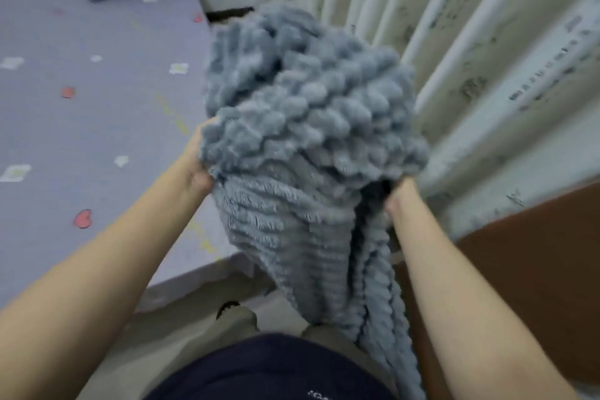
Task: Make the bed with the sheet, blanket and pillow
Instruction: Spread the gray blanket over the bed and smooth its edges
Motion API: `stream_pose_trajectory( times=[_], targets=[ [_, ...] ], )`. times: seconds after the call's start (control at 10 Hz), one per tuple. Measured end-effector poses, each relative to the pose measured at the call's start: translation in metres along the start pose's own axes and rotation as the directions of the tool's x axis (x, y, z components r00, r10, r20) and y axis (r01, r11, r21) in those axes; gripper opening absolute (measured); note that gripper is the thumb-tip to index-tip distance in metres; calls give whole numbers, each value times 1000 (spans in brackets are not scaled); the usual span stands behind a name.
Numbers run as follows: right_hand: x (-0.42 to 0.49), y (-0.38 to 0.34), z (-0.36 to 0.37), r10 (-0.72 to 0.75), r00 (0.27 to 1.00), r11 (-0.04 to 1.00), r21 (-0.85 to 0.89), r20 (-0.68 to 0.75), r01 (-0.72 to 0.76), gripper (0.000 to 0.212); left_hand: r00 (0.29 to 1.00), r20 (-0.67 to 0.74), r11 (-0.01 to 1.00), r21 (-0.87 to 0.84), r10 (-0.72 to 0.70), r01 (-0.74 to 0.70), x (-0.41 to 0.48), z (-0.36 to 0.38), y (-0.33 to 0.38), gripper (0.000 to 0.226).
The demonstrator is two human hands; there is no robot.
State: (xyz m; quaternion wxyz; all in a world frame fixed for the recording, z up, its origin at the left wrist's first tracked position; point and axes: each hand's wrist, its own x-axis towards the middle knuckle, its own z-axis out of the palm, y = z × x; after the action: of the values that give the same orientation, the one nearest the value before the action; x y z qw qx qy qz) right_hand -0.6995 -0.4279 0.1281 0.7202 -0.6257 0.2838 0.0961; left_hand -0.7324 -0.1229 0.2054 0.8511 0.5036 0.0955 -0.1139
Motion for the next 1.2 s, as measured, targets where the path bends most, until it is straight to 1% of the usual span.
stream_pose_trajectory(
  times=[0.1,0.2,0.3,0.4,0.5,0.6,0.7,0.8,0.9,1.0,1.1,1.2],
  targets=[
    [-30,-96,105,-33,970,953,302,240,-42,32,989,-77,981,-137,127,-137,-20,-49,73,20],
    [-76,-171,215,-281,886,922,359,368,144,26,958,-186,952,-177,218,-251,-41,-111,138,54],
    [-138,-205,313,-455,654,863,481,604,156,29,939,-200,939,-147,280,-311,-69,-171,178,56],
    [-190,-206,396,-437,488,884,461,756,78,31,916,-288,913,-215,280,-347,-102,-227,191,55],
    [-198,-175,455,-393,534,919,301,749,255,29,942,-287,938,-243,174,-247,-125,-275,177,51],
    [-159,-110,482,-264,559,842,-94,786,531,18,882,-466,942,-322,-69,-97,-137,-305,139,47],
    [-115,-28,458,44,663,654,-523,747,547,36,764,-569,869,-494,-305,-21,-143,-329,92,40],
    [-89,41,417,335,751,589,-749,569,305,39,704,-530,831,-533,-473,157,-147,-338,56,51],
    [-79,90,391,538,683,571,-810,493,135,58,677,-538,838,-496,-503,228,-138,-332,35,51],
    [-81,121,379,679,581,607,-789,449,-99,92,669,-596,895,-321,-445,310,-121,-309,25,56],
    [-82,133,383,772,430,629,-658,467,-415,106,738,-594,947,-192,-321,258,-105,-283,24,50],
    [-80,126,401,766,366,620,-454,529,-640,79,805,-556,977,-154,-208,146,-91,-267,29,59]
  ],
)
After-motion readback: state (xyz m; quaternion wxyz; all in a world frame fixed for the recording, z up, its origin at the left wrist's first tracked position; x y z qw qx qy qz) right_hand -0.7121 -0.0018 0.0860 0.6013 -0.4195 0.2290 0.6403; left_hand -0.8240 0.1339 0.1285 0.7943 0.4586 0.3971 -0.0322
